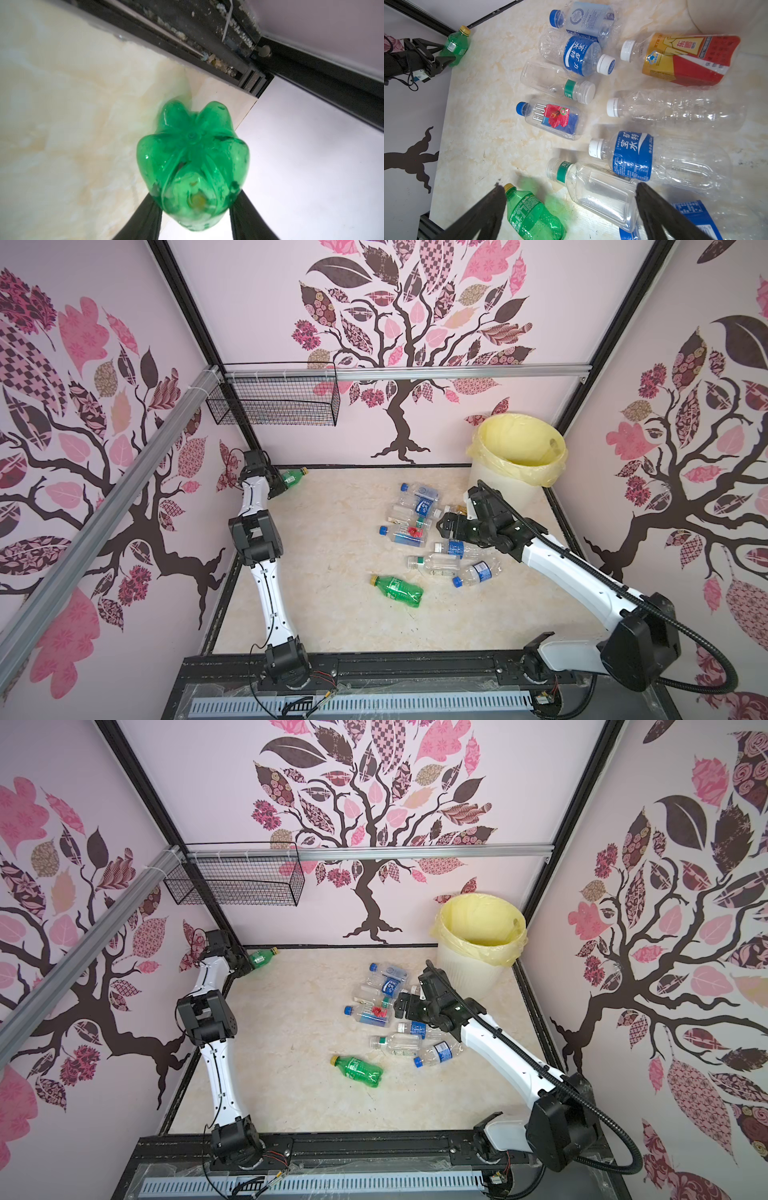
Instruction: Throw the plastic bottles in the bin
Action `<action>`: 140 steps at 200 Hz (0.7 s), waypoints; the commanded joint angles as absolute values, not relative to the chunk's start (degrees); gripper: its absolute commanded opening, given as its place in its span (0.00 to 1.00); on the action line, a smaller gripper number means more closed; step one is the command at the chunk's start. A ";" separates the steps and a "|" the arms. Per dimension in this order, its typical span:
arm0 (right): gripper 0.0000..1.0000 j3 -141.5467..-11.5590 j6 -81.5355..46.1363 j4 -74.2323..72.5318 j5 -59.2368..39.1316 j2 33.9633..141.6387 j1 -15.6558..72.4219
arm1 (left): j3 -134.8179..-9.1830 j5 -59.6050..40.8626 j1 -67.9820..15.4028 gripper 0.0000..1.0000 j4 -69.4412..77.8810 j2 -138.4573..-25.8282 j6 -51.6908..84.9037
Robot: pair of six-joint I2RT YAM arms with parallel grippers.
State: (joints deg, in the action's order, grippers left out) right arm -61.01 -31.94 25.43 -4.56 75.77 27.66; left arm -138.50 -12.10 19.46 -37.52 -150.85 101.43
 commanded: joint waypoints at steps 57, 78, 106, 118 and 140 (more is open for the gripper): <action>1.00 -61.75 -31.49 27.66 -3.17 71.83 27.41 | -132.54 -17.14 16.85 0.48 -50.64 -147.62 86.05; 1.00 -61.75 -31.19 27.84 -3.26 71.22 27.38 | -128.96 -18.37 15.75 0.47 -51.47 -144.95 82.36; 1.00 -62.01 -30.76 27.99 -3.56 70.71 27.47 | -121.83 -19.73 14.00 0.46 -51.19 -140.91 77.69; 1.00 -62.35 -30.42 28.21 -3.59 70.47 27.47 | -119.79 -20.04 13.39 0.46 -52.32 -139.52 75.25; 1.00 -62.41 -30.23 28.22 -3.91 69.97 27.35 | -116.65 -20.57 12.55 0.46 -54.41 -137.12 70.90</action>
State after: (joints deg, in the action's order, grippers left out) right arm -61.01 -31.18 26.72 -4.05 72.64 27.66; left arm -121.58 -19.99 13.87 -46.00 -138.19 78.56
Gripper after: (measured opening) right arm 0.998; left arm 0.464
